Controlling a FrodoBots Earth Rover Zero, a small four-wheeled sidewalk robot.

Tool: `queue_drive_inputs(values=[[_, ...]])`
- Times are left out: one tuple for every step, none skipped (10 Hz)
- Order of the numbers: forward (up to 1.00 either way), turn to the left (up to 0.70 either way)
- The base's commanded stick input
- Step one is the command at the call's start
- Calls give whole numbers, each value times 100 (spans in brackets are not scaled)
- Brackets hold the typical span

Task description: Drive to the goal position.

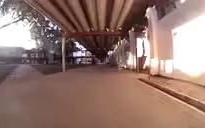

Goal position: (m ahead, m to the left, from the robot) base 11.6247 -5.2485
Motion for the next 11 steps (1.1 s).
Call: queue_drive_inputs(values=[[70,0],[70,0],[70,0],[70,0],[70,0],[70,0],[70,0],[70,0],[70,0],[70,0],[70,0]])
